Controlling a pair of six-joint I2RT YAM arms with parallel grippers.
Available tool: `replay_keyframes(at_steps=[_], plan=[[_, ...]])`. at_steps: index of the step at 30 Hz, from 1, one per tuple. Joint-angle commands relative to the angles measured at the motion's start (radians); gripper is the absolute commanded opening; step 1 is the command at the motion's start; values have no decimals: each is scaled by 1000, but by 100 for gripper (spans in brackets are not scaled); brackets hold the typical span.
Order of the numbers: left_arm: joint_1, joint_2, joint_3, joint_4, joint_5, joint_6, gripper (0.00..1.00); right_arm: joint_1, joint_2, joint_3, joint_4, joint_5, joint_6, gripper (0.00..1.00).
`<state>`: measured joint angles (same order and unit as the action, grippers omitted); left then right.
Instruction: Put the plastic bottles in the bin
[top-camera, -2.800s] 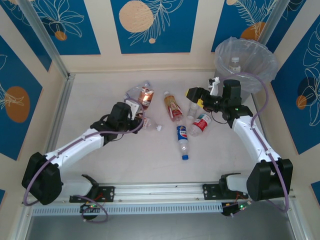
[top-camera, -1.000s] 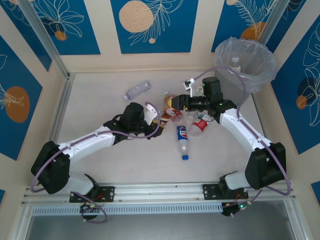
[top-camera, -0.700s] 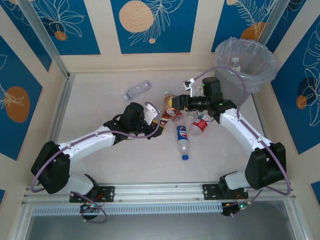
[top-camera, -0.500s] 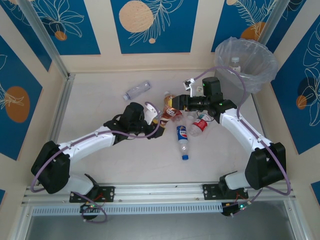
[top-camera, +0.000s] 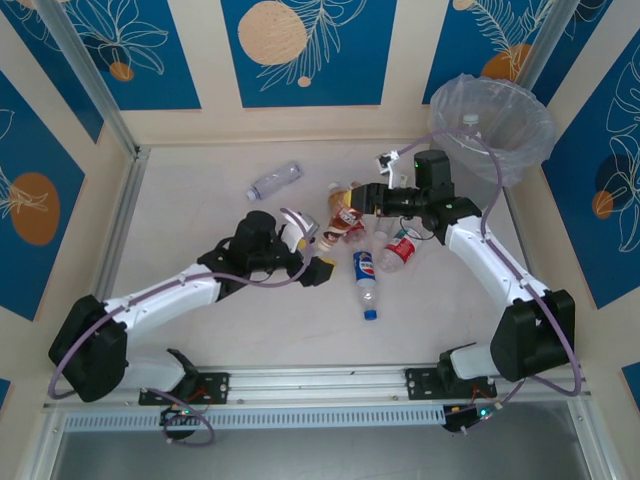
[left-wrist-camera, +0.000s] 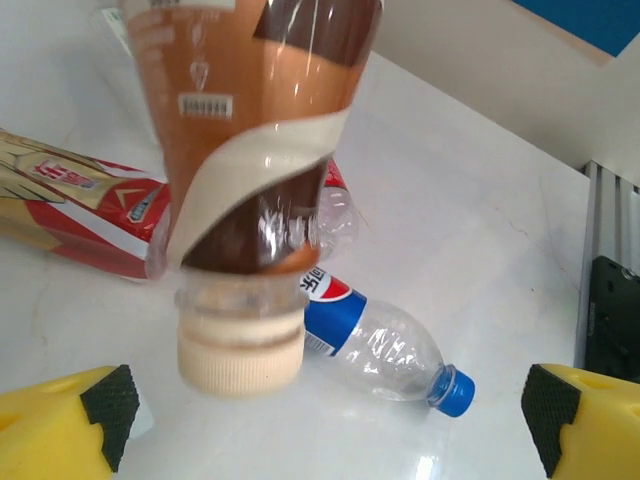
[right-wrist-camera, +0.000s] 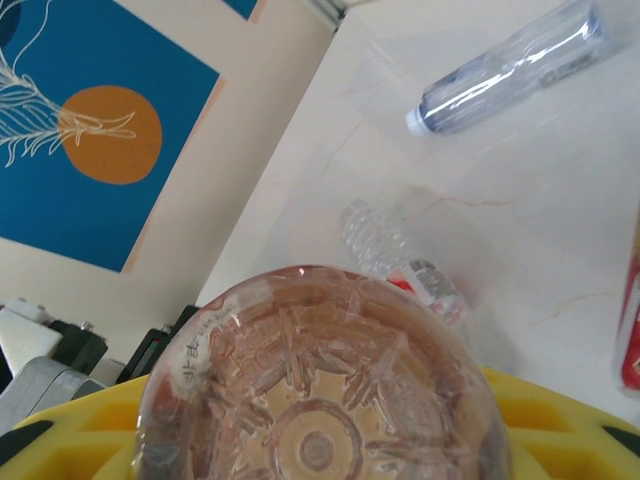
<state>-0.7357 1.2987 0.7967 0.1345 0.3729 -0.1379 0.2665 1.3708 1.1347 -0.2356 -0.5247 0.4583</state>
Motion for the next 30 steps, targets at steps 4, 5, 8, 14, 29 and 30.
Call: replay_keyframes(at_steps=[4,5,8,14,29,30], plan=[[-4,-107,-79,158,-217,-63,99,-49,-55,52,-49,50,-47,47],[-4,-119,-86,162,-241,-70,99,-60,-58,55,-51,59,-46,47],[-5,-141,-85,145,-274,-78,99,-95,-67,59,-60,86,-41,47],[-4,-175,-118,130,-503,-144,99,-171,-87,79,-78,174,-24,47],[-4,-144,-114,2,-758,-279,99,-286,-110,194,-60,369,-44,47],[-5,-142,-114,-1,-760,-282,99,-291,-108,203,-60,374,-49,47]])
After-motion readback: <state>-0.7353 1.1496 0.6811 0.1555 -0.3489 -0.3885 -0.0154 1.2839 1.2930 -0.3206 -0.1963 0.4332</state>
